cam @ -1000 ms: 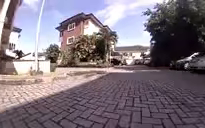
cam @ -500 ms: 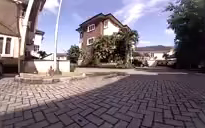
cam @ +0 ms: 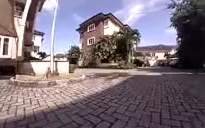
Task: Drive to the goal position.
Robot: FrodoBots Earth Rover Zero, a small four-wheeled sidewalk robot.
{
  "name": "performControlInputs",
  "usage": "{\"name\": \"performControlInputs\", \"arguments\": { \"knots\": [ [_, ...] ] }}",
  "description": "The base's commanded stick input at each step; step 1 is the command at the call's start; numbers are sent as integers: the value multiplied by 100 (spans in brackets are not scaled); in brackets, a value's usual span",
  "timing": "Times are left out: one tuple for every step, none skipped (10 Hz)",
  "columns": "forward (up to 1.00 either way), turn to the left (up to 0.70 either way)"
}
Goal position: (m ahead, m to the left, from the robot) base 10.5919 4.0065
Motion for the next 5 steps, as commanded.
{"name": "performControlInputs", "arguments": {
  "knots": [
    [69, 3],
    [69, 3],
    [69, 3],
    [69, 3],
    [69, 3]
  ]
}}
